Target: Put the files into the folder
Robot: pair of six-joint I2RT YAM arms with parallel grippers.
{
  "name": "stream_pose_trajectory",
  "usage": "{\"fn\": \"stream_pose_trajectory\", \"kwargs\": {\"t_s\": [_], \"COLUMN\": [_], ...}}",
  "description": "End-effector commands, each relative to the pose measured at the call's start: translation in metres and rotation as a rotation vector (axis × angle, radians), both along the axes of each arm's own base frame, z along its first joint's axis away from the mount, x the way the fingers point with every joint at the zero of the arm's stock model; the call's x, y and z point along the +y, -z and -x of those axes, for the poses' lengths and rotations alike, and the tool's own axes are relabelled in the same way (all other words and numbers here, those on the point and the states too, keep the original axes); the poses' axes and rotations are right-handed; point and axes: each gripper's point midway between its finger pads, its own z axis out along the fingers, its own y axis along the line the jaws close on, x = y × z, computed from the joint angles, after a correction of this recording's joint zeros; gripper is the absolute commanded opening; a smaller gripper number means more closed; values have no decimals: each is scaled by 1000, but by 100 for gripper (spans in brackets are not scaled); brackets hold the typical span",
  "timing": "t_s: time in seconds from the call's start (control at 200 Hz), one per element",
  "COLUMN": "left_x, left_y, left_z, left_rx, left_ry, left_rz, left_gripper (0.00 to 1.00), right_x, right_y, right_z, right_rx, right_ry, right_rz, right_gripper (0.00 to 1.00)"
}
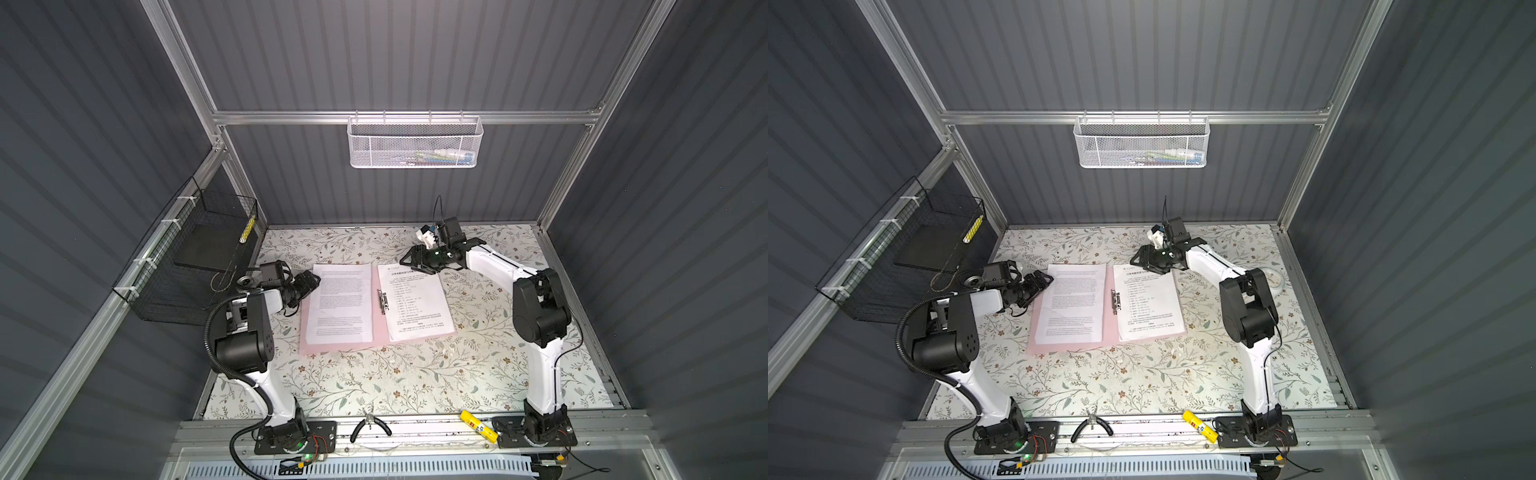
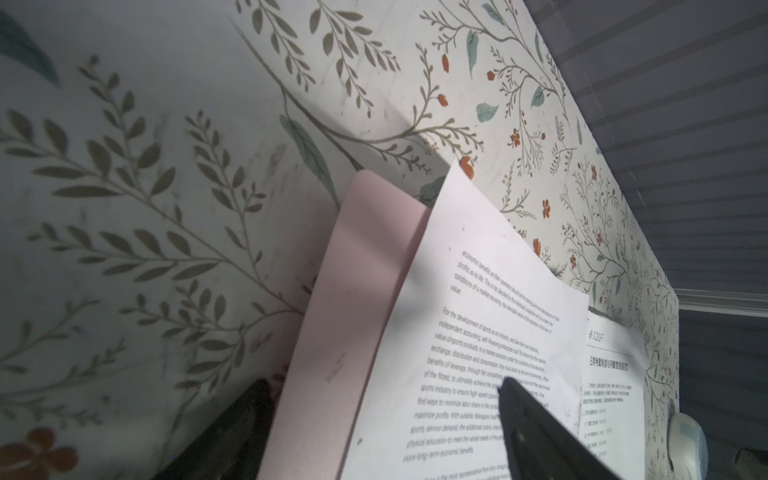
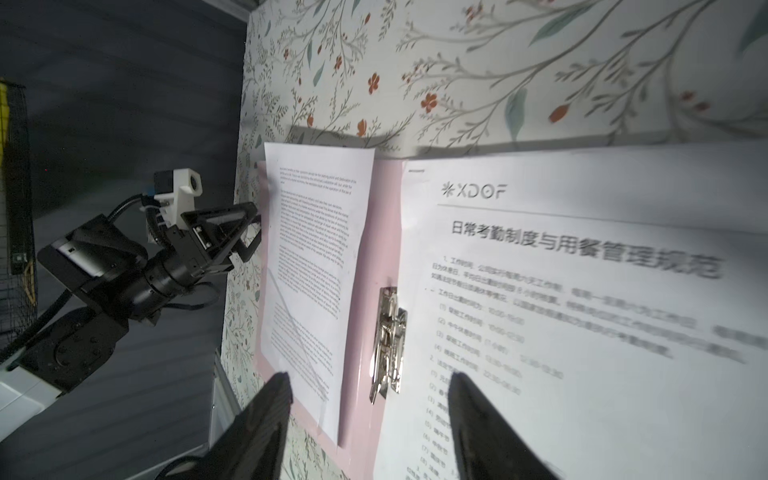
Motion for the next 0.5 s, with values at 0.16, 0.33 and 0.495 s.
{"fn": "stream_pose_trajectory", "kwargs": {"t_s": [0.16, 0.33, 0.495], "left_x": [-38, -55, -60], "left_y": [-24, -35, -38], "left_z": [6, 12, 18], "left_rx": [-49, -61, -77], "left_ry": [50, 26, 24], "left_rz": [-26, -66, -55], "left_gripper": [86, 85, 84], "right_x": [15, 18, 24], "right_y": [22, 30, 37], "right_z": [8, 7, 3], "right_rx": [66, 80, 79], "right_ry": [-11, -7, -24], "right_rz": [-44, -49, -34], "right_gripper": [62, 61, 60]}}
